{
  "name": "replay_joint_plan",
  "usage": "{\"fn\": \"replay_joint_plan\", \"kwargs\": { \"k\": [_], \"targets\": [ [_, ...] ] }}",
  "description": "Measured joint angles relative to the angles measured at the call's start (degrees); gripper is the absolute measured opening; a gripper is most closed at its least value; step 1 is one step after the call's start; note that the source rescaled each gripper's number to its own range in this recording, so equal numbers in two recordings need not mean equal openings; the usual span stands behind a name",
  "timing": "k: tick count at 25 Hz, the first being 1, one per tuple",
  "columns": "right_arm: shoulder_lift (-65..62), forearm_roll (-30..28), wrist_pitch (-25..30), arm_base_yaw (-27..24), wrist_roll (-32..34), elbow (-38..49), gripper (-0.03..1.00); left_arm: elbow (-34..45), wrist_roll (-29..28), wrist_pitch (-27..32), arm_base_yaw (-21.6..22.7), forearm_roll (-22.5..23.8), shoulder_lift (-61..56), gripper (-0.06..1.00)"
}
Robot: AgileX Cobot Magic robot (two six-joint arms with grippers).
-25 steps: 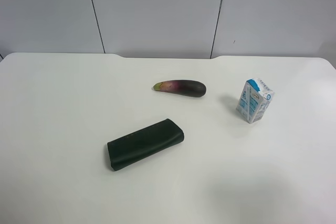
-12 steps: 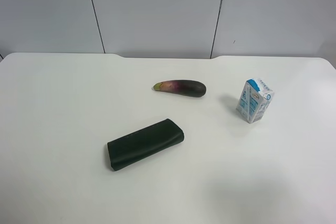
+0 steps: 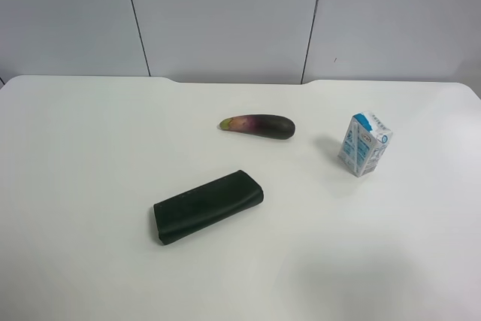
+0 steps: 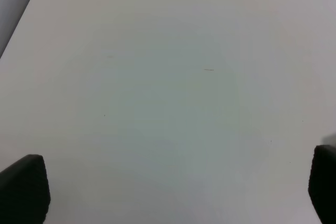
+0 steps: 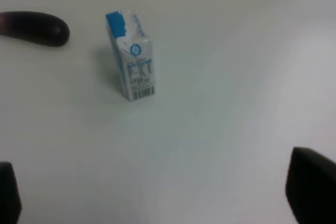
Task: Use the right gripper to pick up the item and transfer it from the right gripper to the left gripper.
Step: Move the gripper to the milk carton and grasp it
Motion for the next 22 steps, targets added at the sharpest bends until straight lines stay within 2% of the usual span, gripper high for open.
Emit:
{"fn": "replay_joint_plan", "kwargs": {
  "k": [4, 12, 19, 22],
  "targets": [
    [9.47, -1.01, 1.01, 0.0, 0.0, -5.63, 1.0, 0.0, 0.0, 0.0, 0.0, 0.0, 0.0, 1.0],
    [39.2, -0.76, 0.83, 0.0, -0.57, -17.99, 1.0, 0.0, 0.0, 0.0, 0.0, 0.0, 0.0, 1.0],
    [64.6, 6.17, 0.67, 0.0, -7.44, -28.44, 1.0, 0.0, 0.0, 0.0, 0.0, 0.0, 0.0, 1.0],
    [73.19, 7.22, 0.8, 0.0, -9.81, -33.47, 1.0, 0.0, 0.0, 0.0, 0.0, 0.0, 0.0, 1.0]
  ]
}}
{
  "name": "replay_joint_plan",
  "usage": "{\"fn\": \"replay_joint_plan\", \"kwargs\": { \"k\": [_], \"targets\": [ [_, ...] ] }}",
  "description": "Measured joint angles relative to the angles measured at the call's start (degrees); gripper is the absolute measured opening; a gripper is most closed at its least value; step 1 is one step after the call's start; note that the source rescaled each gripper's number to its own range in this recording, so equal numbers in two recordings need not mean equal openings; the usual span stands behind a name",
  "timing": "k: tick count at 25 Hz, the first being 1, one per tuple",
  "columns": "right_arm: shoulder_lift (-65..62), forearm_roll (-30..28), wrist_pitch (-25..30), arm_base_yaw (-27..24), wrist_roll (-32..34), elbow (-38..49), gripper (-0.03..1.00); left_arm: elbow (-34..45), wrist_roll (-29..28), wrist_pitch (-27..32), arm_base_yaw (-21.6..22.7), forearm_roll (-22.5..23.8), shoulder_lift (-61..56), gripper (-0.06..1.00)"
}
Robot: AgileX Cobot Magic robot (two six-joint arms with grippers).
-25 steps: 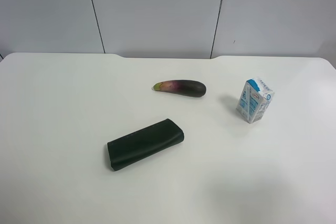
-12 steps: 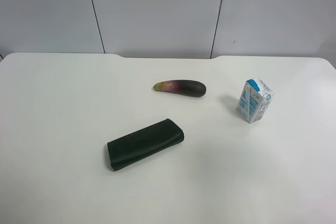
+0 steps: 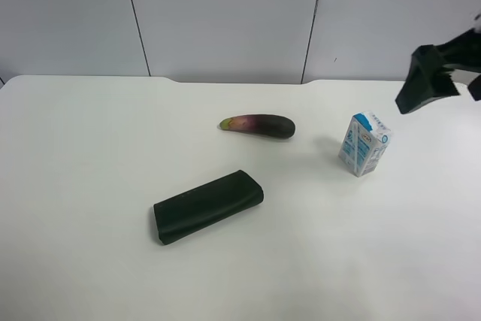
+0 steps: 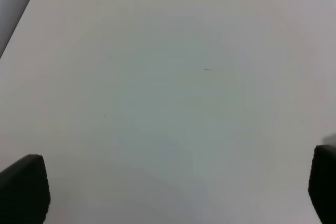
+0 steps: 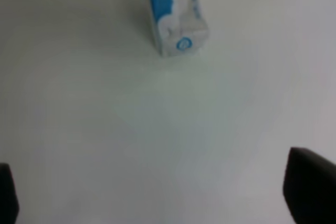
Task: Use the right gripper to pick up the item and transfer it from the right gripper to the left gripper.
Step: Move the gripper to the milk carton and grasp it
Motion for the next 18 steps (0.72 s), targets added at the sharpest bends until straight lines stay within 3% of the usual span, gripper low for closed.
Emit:
{"fn": "replay_joint_plan", "kwargs": {
  "k": [7, 12, 18],
  "targets": [
    [14.19, -1.63, 2.53, 0.0, -2.77, -9.83, 1.0, 0.0, 0.0, 0.0, 0.0, -0.07, 0.0, 1.0],
    [20.66, -4.58, 2.22, -0.07, -3.95, -11.18, 1.0, 0.0, 0.0, 0.0, 0.0, -0.07, 0.0, 1.0],
    [28.12, -5.44, -2.15, -0.07, -5.52, -11.18, 1.0, 0.0, 0.0, 0.0, 0.0, -0.07, 0.0, 1.0]
  ]
}}
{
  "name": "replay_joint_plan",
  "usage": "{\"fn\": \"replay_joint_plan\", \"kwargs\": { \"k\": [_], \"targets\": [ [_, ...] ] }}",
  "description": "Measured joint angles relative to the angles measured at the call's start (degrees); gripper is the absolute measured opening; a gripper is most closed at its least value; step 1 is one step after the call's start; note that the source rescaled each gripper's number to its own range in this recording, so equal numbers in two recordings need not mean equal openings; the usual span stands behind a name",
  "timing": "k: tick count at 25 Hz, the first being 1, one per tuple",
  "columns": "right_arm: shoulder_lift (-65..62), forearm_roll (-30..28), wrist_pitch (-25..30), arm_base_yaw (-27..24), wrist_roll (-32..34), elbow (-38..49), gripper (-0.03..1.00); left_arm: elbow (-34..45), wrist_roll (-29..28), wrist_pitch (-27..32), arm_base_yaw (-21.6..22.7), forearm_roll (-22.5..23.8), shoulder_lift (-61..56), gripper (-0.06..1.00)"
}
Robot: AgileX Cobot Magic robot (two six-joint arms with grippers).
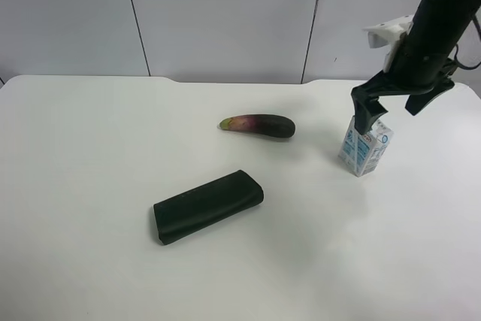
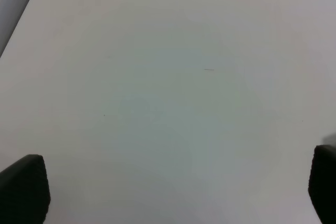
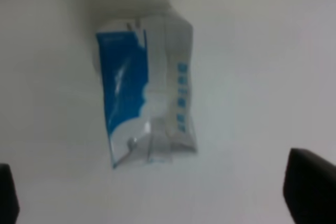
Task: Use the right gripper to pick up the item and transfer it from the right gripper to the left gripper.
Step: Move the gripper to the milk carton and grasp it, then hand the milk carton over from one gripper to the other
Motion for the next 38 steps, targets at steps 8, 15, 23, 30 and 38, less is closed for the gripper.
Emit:
{"fn": "replay_joint_plan", "kwargs": {
  "k": [8, 15, 23, 30, 38],
  "targets": [
    [5.51, 0.23, -6.64, 0.0, -1.71, 0.0, 1.0, 0.0, 0.0, 0.0, 0.0, 0.0, 0.0, 1.0],
    [7.47, 1.91, -7.08, 0.0, -2.71, 0.0, 0.82, 0.0, 0.0, 0.0, 0.0, 0.0, 0.0, 1.0],
    [7.6, 1.91, -7.03, 0.0, -2.73, 0.0, 0.22, 0.0, 0.0, -0.06, 0.0, 0.0, 0.0, 1.0],
    [7.6, 1.84, -7.03, 0.0, -2.78, 0.0, 0.0, 0.0, 0.0, -0.06, 0.0, 0.0, 0.0, 1.0],
    [4.96, 5.02, -0.68, -0.02, -2.72, -3.03, 0.0, 0.0, 0.0, -0.06, 0.0, 0.0, 0.0, 1.0]
  ]
}}
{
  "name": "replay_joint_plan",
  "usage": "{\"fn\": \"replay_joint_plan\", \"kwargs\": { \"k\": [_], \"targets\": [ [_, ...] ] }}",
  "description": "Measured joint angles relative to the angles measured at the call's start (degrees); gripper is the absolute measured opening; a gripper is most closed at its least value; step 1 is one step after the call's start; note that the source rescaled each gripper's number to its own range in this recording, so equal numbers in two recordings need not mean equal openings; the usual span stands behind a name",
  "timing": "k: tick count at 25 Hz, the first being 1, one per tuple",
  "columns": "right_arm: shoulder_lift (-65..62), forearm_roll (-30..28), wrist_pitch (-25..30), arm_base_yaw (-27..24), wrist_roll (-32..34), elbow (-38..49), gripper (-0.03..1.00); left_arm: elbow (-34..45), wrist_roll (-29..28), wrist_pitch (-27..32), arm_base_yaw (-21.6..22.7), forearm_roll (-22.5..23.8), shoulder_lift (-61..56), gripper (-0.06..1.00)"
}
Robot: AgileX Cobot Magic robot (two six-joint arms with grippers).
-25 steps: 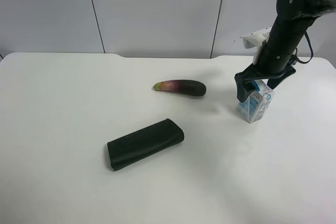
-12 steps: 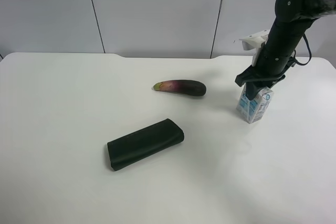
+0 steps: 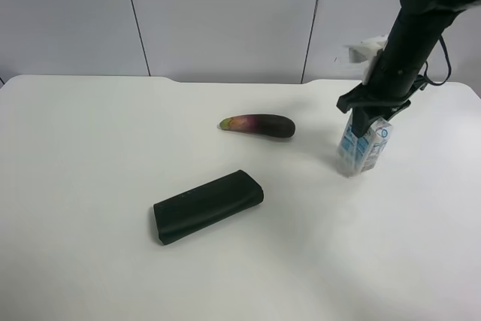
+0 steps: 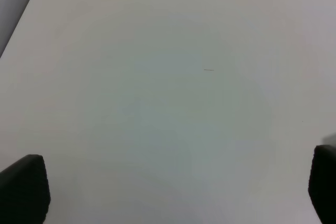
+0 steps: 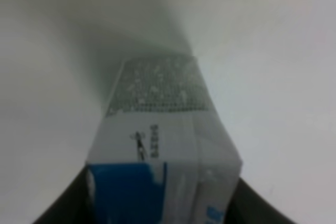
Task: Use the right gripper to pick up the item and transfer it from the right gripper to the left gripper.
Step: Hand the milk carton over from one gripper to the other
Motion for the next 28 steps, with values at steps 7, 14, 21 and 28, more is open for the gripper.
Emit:
{"fn": "replay_joint_plan", "kwargs": {
  "k": [7, 14, 21, 28],
  "targets": [
    [-7.39, 4.2, 3.79, 0.0, -0.18, -0.72, 0.0, 0.0, 0.0, 0.0, 0.0, 0.0, 0.0, 1.0],
    [-13.45, 9.4, 5.19, 1.72, -2.68, -0.72, 0.0, 0.0, 0.0, 0.0, 0.0, 0.0, 0.0, 1.0],
    [-15.08, 10.91, 5.61, 9.7, -4.18, -0.72, 0.0, 0.0, 0.17, 0.0, 0.0, -0.05, 0.0, 1.0],
    [-15.08, 13.12, 5.61, 18.69, -7.71, -0.72, 0.0, -0.41, 7.36, 0.73, -0.05, -5.97, 2.5, 1.0]
  ]
}}
